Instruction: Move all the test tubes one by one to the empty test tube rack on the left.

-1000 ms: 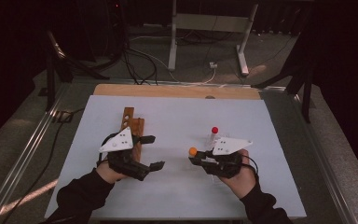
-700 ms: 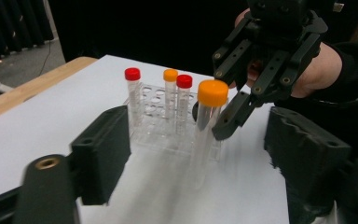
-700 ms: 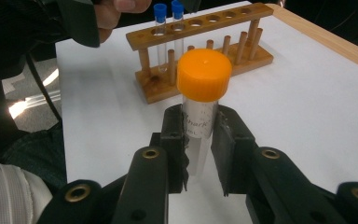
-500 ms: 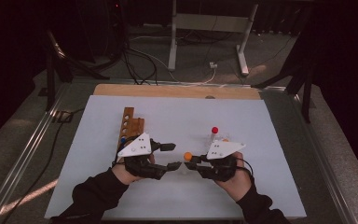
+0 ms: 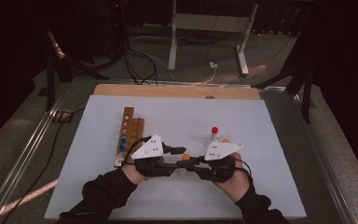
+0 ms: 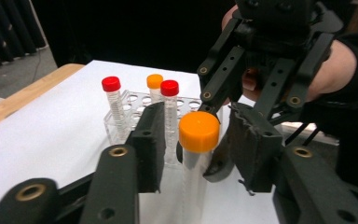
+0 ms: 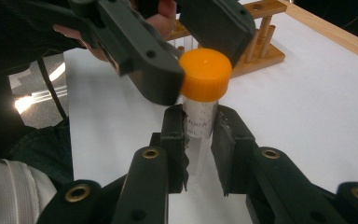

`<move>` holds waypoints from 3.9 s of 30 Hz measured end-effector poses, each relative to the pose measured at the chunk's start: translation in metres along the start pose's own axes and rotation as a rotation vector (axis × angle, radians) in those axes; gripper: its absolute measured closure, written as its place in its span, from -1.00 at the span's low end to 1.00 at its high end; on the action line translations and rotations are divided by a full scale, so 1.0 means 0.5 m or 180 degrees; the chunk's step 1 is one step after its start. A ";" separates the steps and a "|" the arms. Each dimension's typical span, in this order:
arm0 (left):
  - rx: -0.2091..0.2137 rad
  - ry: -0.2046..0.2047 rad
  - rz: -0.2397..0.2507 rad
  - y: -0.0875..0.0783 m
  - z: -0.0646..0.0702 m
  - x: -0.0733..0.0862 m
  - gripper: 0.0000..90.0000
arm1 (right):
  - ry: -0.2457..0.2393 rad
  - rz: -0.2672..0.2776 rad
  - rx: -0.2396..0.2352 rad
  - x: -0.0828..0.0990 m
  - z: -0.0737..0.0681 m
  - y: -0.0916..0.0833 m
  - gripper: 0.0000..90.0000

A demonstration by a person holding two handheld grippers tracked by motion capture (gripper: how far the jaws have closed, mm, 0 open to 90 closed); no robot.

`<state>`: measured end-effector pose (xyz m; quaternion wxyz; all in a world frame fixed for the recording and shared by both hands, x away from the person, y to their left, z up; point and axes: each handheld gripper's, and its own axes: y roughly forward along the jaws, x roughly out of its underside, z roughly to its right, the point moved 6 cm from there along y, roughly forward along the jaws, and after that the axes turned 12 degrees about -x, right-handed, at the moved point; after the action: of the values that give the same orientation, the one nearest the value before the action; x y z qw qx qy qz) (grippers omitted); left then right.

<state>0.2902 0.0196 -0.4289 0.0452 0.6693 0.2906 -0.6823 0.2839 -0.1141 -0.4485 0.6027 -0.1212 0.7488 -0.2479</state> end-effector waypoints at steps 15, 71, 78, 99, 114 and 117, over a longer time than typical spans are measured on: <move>0.0000 0.0002 0.0102 -0.010 -0.010 -0.014 0.59 | 0.0035 0.0121 -0.0017 -0.007 -0.001 -0.006 0.47; -0.1453 -0.0410 0.0212 -0.237 -0.306 0.003 0.60 | 0.0173 0.0568 0.0286 -0.032 0.000 -0.054 -1.00; -0.1491 -0.0441 0.0129 -0.238 -0.313 0.028 0.60 | 0.0171 0.0563 0.0285 -0.033 -0.002 -0.055 -1.00; -0.1503 -0.0603 0.0015 -0.225 -0.322 0.099 0.60 | 0.0206 0.0544 0.0292 -0.030 0.001 -0.057 -1.00; -0.1458 -0.0681 -0.0127 -0.199 -0.317 0.160 0.60 | 0.0209 0.0540 0.0271 -0.030 0.000 -0.057 -1.00; -0.1461 -0.0704 -0.0144 -0.197 -0.316 0.168 0.60 | 0.0206 0.0537 0.0272 -0.030 -0.001 -0.057 -1.00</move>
<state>0.3776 0.2005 -0.4645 0.2121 0.5562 0.4460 -0.6684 0.2840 -0.1312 -0.4209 0.6015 -0.0238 0.7642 -0.2317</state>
